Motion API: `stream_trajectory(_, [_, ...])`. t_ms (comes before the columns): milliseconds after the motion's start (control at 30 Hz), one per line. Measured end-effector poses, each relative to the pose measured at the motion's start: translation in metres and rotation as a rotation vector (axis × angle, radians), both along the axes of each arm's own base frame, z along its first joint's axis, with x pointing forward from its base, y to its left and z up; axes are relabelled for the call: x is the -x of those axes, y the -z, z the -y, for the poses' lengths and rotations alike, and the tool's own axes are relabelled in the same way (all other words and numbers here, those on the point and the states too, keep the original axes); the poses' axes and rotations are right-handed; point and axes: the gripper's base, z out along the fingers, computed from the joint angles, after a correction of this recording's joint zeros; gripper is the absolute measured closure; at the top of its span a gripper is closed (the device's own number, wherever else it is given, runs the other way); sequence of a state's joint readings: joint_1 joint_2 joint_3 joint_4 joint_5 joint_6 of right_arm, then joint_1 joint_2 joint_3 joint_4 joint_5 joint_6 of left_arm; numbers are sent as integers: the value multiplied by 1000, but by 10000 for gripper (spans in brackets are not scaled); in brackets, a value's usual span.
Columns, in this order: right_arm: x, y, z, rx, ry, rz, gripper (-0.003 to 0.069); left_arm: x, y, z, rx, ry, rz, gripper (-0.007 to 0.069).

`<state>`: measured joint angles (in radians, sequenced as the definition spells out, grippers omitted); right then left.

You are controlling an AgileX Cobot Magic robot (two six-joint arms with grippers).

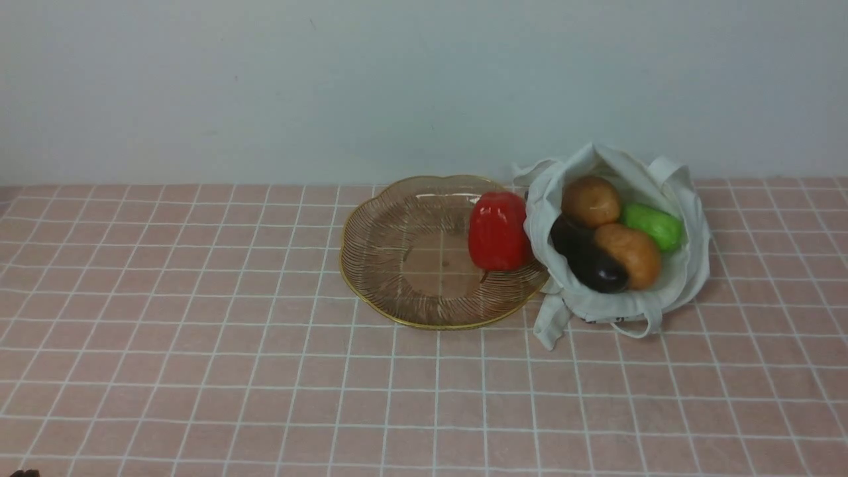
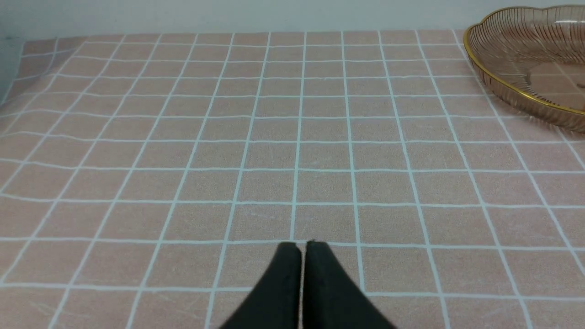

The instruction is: Take vegetables from bag on pink coffee tablecloth place on plate.

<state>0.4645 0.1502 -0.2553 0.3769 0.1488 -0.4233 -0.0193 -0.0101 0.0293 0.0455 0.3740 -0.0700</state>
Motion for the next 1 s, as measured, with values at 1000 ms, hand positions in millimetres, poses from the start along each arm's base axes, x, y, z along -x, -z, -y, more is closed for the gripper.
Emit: stream_trajectory(1000, [-5, 88, 23, -69, 387, -190, 676, 0, 0, 0, 0, 0, 0, 629])
